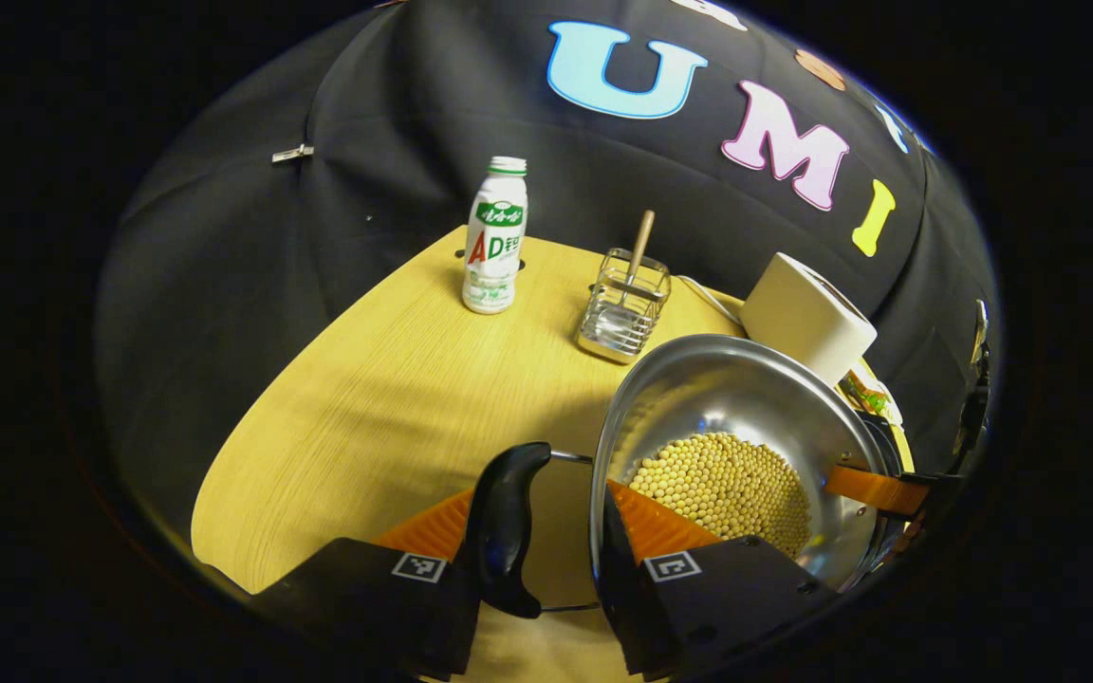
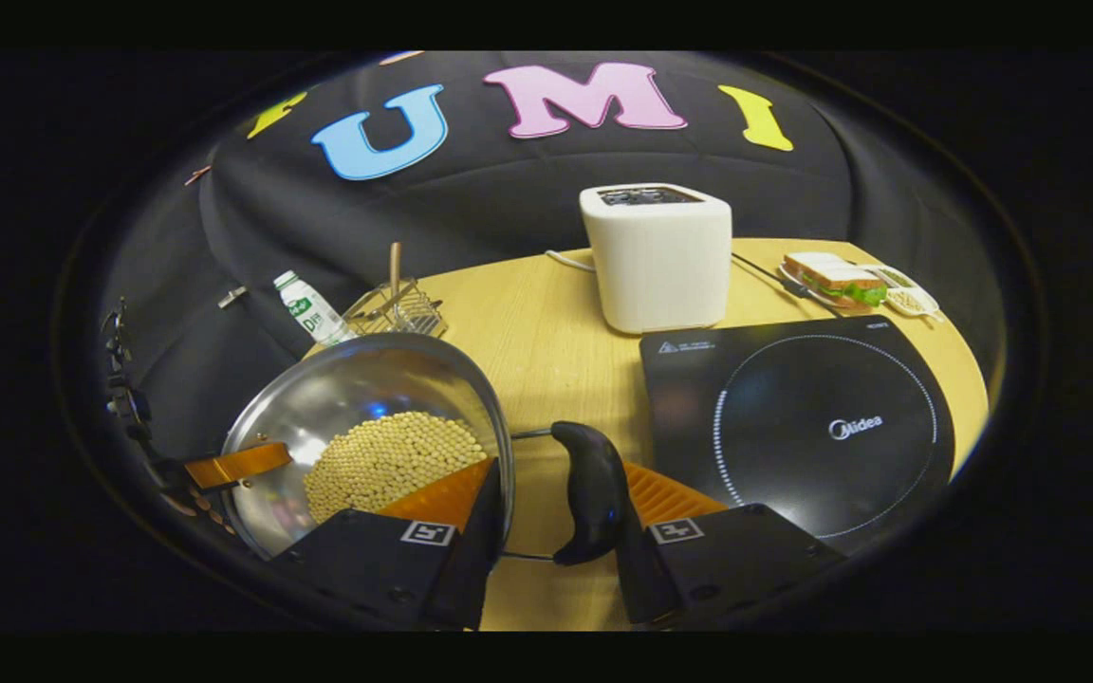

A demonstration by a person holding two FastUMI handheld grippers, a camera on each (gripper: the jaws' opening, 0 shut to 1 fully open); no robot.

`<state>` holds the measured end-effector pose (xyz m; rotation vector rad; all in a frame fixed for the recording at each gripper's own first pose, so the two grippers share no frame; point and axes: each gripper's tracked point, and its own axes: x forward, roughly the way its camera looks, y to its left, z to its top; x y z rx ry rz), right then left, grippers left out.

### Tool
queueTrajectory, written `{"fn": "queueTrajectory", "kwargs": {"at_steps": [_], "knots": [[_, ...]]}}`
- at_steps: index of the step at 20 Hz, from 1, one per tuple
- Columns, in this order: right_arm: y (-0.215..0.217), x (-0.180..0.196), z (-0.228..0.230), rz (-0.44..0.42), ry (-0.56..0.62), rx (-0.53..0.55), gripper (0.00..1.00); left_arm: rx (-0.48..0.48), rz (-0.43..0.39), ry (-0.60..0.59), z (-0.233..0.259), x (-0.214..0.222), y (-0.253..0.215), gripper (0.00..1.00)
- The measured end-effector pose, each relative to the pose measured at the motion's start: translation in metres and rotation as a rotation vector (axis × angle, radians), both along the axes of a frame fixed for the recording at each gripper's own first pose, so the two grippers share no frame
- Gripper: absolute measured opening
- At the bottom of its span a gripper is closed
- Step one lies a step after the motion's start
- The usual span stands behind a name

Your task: First push the handle of the pot to place it horizontally, then grasp the pot with both hands and set it on the induction cooktop.

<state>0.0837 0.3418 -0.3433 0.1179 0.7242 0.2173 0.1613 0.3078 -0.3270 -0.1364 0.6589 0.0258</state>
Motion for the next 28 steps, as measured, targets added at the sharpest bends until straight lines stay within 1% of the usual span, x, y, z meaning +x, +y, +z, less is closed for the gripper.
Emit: {"fn": "queueTrajectory", "kwargs": {"at_steps": [2,3,6,7,8,9,10,11,12,13,17,18,19,28], "knots": [[-0.018,0.003,0.007,-0.008,-0.005,0.005,0.59,0.012,-0.007,-0.01,0.007,0.001,-0.018,0.6],[-0.03,0.004,0.011,-0.018,-0.007,0.004,0.59,0.016,-0.014,-0.013,0.01,0.002,-0.029,0.62],[-0.066,0.01,0.025,-0.044,-0.023,-0.001,0.59,0.012,-0.033,-0.026,0.018,0.003,-0.067,0.61],[-0.078,0.011,0.03,-0.05,-0.026,-0.003,0.58,0.01,-0.038,-0.031,0.019,0.004,-0.08,0.61],[-0.089,0.013,0.033,-0.054,-0.027,-0.005,0.54,0.008,-0.043,-0.032,0.02,0.003,-0.093,0.61],[-0.102,0.013,0.036,-0.059,-0.025,-0.01,0.58,0.005,-0.048,-0.032,0.021,0.003,-0.104,0.61],[-0.112,0.014,0.039,-0.065,-0.025,-0.012,0.59,0.002,-0.054,-0.031,0.022,0.003,-0.116,0.61],[-0.123,0.016,0.042,-0.071,-0.027,-0.013,0.55,0.0,-0.061,-0.033,0.023,0.004,-0.127,0.61],[-0.134,0.018,0.045,-0.076,-0.03,-0.014,0.55,-0.002,-0.067,-0.036,0.024,0.006,-0.137,0.6],[-0.143,0.019,0.046,-0.081,-0.032,-0.015,0.59,-0.004,-0.072,-0.037,0.024,0.007,-0.147,0.6],[-0.177,0.026,0.048,-0.094,-0.027,-0.014,0.58,-0.003,-0.086,-0.039,0.021,0.014,-0.182,0.61],[-0.187,0.029,0.05,-0.1,-0.037,-0.014,0.55,-0.008,-0.088,-0.037,0.018,0.016,-0.193,0.61],[-0.197,0.031,0.05,-0.102,-0.038,-0.016,0.59,-0.01,-0.09,-0.038,0.017,0.016,-0.201,0.6],[-0.265,0.044,0.046,-0.135,-0.026,-0.023,0.59,-0.009,-0.124,-0.03,0.005,0.028,-0.27,0.61]]}}
